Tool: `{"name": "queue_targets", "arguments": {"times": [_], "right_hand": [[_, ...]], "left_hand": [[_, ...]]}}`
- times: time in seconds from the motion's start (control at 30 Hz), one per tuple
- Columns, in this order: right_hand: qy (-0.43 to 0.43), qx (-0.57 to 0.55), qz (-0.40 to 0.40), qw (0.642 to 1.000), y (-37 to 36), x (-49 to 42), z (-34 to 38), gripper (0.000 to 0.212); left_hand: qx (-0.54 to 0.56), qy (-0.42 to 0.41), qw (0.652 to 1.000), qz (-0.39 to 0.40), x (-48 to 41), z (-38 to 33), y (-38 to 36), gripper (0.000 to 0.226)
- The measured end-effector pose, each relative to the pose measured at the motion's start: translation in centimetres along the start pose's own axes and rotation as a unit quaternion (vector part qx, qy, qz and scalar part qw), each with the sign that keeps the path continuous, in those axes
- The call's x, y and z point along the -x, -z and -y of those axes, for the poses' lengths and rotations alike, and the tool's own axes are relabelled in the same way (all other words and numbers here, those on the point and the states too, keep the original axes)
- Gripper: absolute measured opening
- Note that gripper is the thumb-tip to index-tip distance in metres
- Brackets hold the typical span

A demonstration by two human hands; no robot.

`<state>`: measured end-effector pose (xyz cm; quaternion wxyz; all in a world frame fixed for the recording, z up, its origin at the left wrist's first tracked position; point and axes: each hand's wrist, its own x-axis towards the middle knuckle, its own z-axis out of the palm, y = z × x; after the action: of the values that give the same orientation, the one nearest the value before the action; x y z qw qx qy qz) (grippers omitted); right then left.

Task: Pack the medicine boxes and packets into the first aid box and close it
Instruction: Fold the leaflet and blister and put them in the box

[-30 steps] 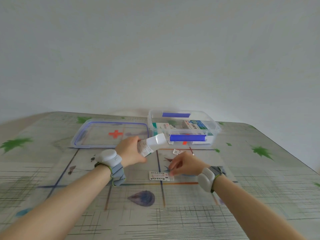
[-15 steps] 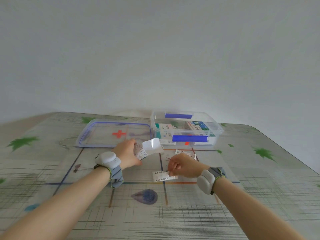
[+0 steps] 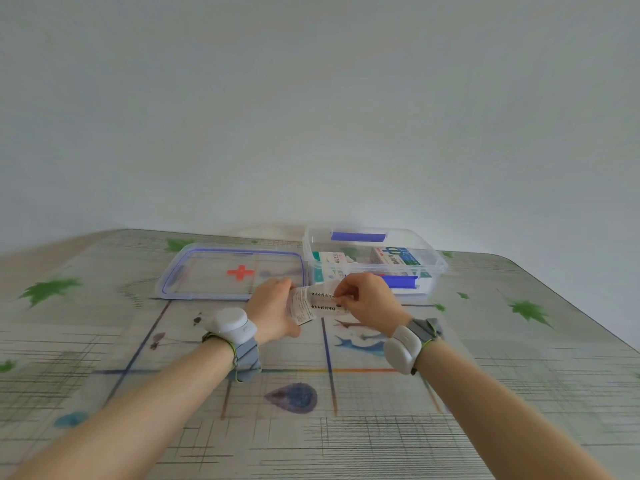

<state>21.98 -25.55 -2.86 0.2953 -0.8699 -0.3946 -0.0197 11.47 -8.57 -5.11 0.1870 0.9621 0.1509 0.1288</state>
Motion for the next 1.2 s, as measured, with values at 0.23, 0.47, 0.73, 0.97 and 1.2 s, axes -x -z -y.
{"name": "queue_targets", "arguments": {"times": [0.23,0.47,0.73,0.97,1.2], "right_hand": [[0.014,-0.012,0.013,1.0,-0.4,-0.1,1.0,0.012],[-0.015,-0.083,-0.091,0.992,-1.5,0.3,1.4,0.018],[-0.047,-0.135,-0.145,0.979,-0.5,0.3,-0.7,0.008],[-0.276,0.141,-0.045,0.95,0.9,0.8,-5.6,0.023],[-0.327,0.127,-0.002,0.937,-0.4,1.2,-8.1,0.031]], "left_hand": [[0.027,-0.016,0.999,-0.015,0.0,-0.2,-0.4,0.073],[0.046,-0.019,0.998,-0.024,-0.1,-1.0,-0.6,0.073],[0.036,0.002,0.999,-0.003,-0.1,-0.7,-0.9,0.074],[0.023,0.027,0.999,0.014,-0.3,-0.6,-1.1,0.069],[0.0,0.043,0.999,0.029,-0.5,-0.8,-1.3,0.068]]}}
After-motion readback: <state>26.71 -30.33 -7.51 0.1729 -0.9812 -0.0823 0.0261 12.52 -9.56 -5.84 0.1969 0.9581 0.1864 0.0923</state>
